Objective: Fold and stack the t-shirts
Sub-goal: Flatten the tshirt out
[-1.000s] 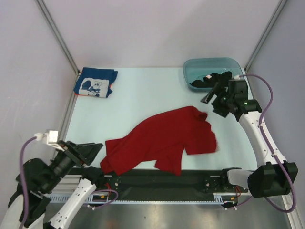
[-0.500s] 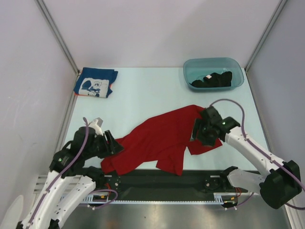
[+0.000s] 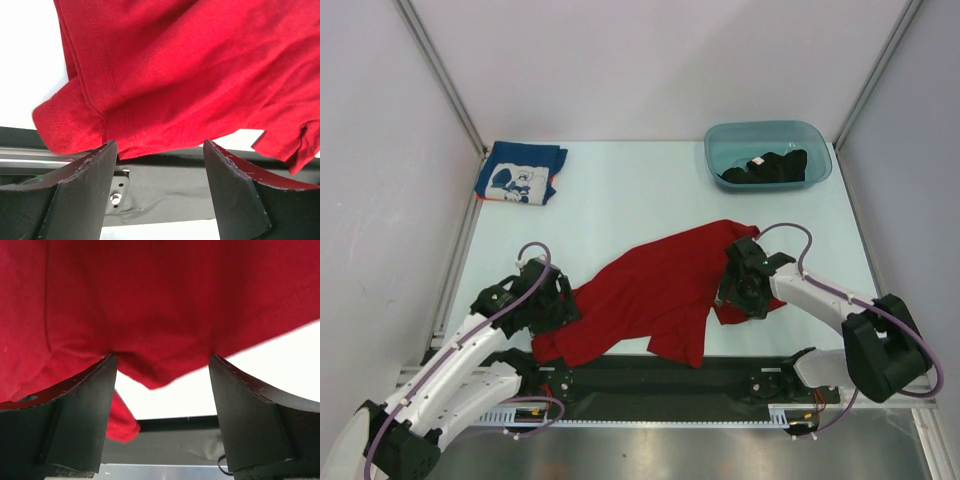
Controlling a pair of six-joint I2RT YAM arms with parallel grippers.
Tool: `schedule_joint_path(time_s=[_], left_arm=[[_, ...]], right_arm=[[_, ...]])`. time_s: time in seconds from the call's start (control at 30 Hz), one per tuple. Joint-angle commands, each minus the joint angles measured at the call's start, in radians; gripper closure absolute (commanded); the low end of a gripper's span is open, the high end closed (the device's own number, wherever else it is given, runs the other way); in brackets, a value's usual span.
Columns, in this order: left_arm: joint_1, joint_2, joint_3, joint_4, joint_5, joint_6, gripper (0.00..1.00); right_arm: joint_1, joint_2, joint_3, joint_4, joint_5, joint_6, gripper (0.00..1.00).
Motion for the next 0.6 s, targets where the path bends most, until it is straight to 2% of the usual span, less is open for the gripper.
schedule_joint_path(time_s=[0.0,0.1,0.2,0.27,0.3,0.37,0.4,0.47,0.5,0.57], left_arm=[[-0.014,0.018,-0.029,0.064,-0.039,-0.09,0.25],[-0.014,0.054,-0.087,0.106,-0.025,-0.1,0.28],[-0.014,0.09,-0.108,0.141,0.002,-0.108,0.32],[-0.016,0.097,-0.11,0.15,-0.002,-0.11,0.37],[-0.016,0.094,-0.111,0.156,-0.002,-0.107,0.39],[-0.016,0.092,-0.115,0.162,-0.002,-0.107,0.46],[-0.014,0.09,-0.118,0.165,0.001,-0.11,0.48],[-0.014,0.09,-0.122,0.182,0.007,-0.113,0.59],[-0.016,0.092,-0.122,0.187,0.006,-0.111,0.62],[-0.014,0.098,-0.119,0.208,0.007,-0.105,0.76]], right_arm=[[-0.003,0.048,0.025,0.082,0.024,0.007,0.22],[-0.002,0.084,0.029,0.104,0.019,0.024,0.3],[-0.005,0.085,0.026,0.109,0.018,0.03,0.49],[-0.003,0.059,0.023,0.102,0.022,0.028,0.54],[-0.003,0.049,0.02,0.101,0.022,0.019,0.6],[-0.003,0.026,0.017,0.095,0.025,0.013,0.66],[-0.005,0.016,0.014,0.098,0.022,0.008,0.72],[-0.005,0.004,0.005,0.113,0.001,-0.01,0.81],[-0.003,0.001,0.005,0.115,-0.002,-0.016,0.9],[-0.002,-0.004,0.008,0.099,-0.005,-0.022,0.97]])
